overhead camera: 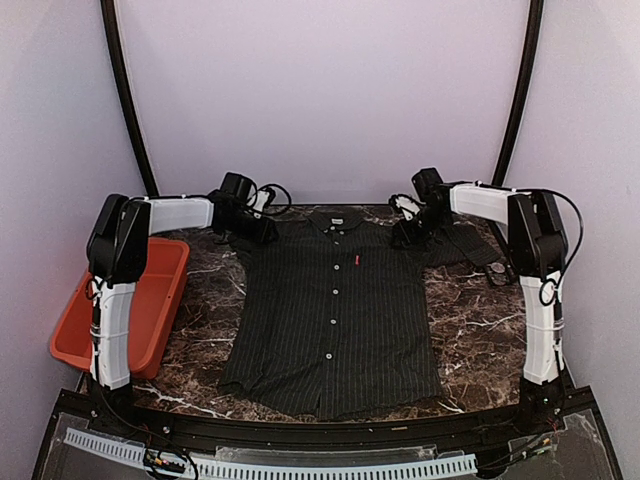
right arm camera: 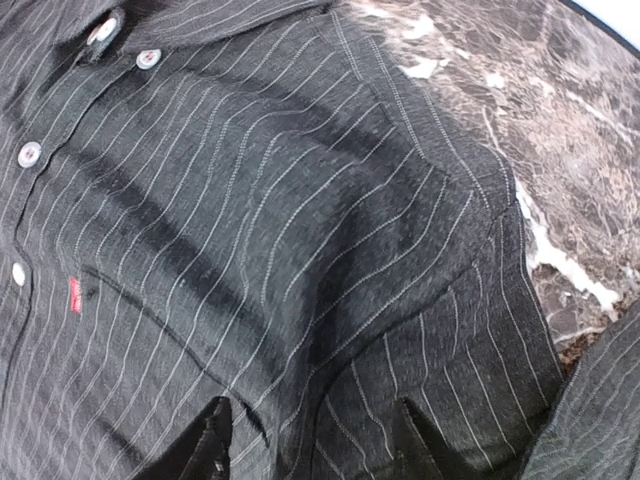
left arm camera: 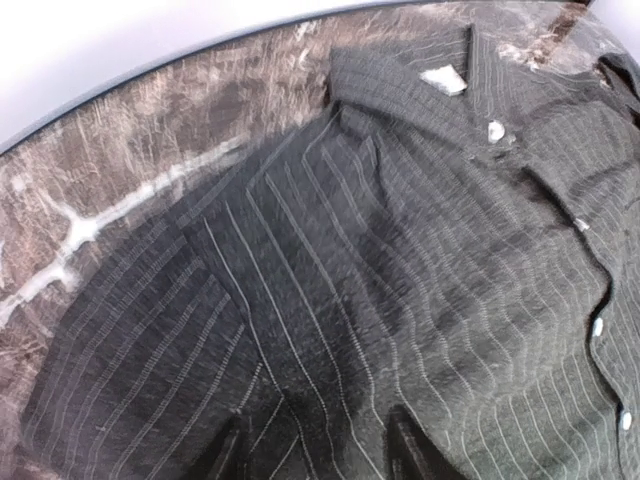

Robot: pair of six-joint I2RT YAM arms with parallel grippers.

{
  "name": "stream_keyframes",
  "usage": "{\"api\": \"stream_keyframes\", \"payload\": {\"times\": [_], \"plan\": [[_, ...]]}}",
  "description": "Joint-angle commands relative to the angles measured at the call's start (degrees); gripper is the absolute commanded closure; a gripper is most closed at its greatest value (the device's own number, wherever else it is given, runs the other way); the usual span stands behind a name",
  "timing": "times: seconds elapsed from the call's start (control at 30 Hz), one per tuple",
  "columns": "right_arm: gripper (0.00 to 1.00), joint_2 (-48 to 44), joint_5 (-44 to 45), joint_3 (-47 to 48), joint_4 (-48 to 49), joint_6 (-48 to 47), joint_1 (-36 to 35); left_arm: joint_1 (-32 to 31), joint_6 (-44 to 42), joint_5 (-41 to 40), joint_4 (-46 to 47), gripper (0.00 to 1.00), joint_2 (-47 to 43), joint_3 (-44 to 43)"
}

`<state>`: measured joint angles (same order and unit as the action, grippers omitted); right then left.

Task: Pin the brooch onto the clothing
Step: Flatten out the crumpled clothing at the center of the board, then pick up the brooch from the brooch box.

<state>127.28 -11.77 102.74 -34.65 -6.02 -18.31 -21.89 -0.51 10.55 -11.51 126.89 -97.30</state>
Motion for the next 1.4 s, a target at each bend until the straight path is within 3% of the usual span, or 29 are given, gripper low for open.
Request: {"api": "stream_keyframes", "payload": {"times": [0.0,0.17,0.3,0.5,0.67,0.87,1.03,1.37], "plan": [[0.39,-7.1,1.8,1.28,-1.98,1.96,0.11,0.27,3.36,1.48,-0.26,0.48,-7.95,-0.42],[0.14,-15.1,9.11,-3.36,-3.0,8.86,0.53,0.2,6.64,1.8,-2.11,0.19,-13.38,0.06],[0.1,-23.07,11.59,-13.34,-1.92,17.95,2.62,-1.47,9.96,0.13,-4.84,0.02,-19.32,4.72],[0.14,-30.33,22.96,-24.96,-0.18,26.7,4.88,-8.92,9.58,-8.4,-14.09,0.01,-28.42,10.93],[0.19,-34.95,28.4,-31.86,-0.6,33.21,7.84,-12.09,8.44,-6.3,-19.69,0.01,-36.52,15.69],[0.21,-37.04,34.48,-36.69,-0.47,40.33,12.35,-12.3,6.45,-4.79,-18.29,0.01,-44.64,22.39],[0.24,-34.23,33.69,-37.67,1.1,45.4,15.12,-12.29,7.33,-2.67,-11.71,0.01,-47.07,28.32],[0.29,-25.04,34.92,-31.5,1.66,46.87,16.77,-12.3,8.23,-2.17,-10.16,0.01,-47.76,30.05]]}}
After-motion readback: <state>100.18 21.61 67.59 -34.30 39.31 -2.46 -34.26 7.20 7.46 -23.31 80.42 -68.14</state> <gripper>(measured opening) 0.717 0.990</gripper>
